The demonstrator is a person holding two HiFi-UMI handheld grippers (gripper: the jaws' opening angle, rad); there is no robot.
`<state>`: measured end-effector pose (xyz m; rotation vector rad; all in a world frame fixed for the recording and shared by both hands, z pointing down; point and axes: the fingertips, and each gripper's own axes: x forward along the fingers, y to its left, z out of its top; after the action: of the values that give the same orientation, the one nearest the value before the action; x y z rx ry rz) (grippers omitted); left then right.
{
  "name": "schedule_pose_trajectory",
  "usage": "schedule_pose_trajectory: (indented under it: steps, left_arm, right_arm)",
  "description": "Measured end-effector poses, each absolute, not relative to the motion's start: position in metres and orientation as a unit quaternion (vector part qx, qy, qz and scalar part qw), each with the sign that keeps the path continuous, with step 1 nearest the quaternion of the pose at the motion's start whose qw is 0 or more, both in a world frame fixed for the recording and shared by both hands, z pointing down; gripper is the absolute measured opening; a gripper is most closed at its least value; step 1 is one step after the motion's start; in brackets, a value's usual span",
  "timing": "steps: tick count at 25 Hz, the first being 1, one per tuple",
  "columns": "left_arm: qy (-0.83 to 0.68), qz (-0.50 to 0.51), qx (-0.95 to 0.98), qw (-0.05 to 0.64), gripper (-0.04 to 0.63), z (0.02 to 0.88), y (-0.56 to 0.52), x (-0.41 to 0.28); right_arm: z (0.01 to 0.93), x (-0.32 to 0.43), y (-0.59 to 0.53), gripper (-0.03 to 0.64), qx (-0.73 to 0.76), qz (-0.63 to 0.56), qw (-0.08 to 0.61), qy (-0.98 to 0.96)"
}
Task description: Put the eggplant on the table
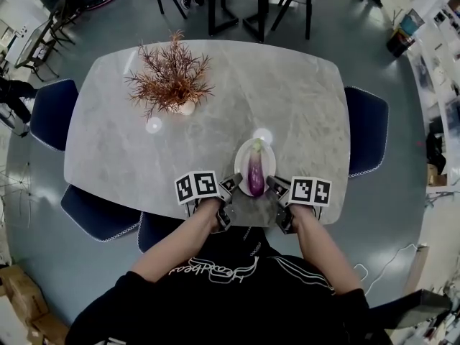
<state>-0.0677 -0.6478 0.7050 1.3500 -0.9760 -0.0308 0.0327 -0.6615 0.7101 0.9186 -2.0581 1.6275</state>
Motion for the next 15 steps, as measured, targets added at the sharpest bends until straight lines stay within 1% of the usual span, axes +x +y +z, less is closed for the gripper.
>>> schedule_pose_trajectory:
  steps: [2,5,7,11,15]
  left_arm:
    - [-0.434,-0.018,0.603,0.668,0.065,0.703,-0.650,-0.070]
    - [-0.438,-0.018,0.608,0.662,0.081,0.702,-0.651,-0.073]
    - [-0.443,-0.016,0.610,0.657,0.089,0.700,-0.650,-0.076]
    - [-0.452,-0.014,0.621,0.640,0.089,0.691,-0.644,-0.083]
    - [-0.456,0.022,0.678,0.576,0.087,0.664,-0.631,-0.089]
  right_arm:
    - [0.710,0.032,-0.661,0.043,0.326,0.573,0.181,-0.730]
    - [0.708,0.031,-0.661,0.094,0.327,0.578,0.170,-0.728]
    - [0.707,0.035,-0.661,0.112,0.334,0.577,0.165,-0.727]
    - [0.701,0.049,-0.659,0.110,0.355,0.574,0.145,-0.724]
    - [0.674,0.052,-0.648,0.110,0.353,0.566,0.100,-0.738]
